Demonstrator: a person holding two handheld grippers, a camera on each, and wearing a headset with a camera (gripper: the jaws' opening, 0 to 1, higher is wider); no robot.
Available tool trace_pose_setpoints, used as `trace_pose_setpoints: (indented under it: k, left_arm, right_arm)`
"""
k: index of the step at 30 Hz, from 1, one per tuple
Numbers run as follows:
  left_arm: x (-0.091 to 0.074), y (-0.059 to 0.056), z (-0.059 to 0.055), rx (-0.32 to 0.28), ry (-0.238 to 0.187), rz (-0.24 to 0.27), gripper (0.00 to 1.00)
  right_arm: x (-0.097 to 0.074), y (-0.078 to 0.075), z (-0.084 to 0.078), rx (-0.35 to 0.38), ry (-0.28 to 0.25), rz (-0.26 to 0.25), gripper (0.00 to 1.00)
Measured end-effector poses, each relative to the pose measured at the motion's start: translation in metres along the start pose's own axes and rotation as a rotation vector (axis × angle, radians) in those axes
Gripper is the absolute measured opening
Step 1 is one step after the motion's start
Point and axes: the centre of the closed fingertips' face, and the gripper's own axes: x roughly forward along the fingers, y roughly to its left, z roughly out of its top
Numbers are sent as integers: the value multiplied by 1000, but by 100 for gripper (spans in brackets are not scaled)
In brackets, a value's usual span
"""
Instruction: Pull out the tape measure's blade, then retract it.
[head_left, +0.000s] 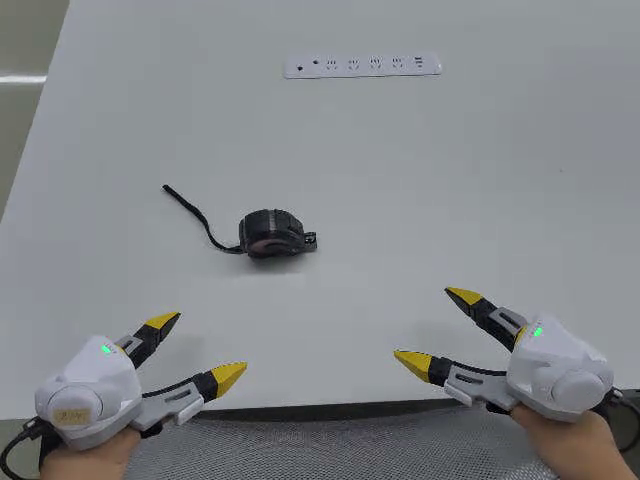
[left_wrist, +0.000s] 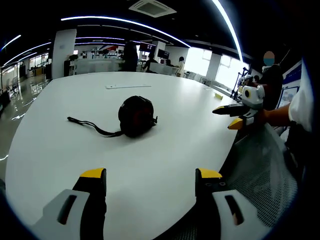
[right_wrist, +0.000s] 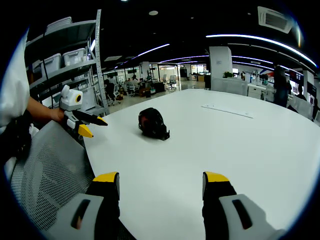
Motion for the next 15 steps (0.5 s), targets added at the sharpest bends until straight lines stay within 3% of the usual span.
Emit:
trace_pose_setpoints:
  k: [15]
  left_arm:
    - [3, 5, 8, 20, -1, -2, 71]
  right_arm:
    - [6, 2, 5, -25, -8, 40, 69]
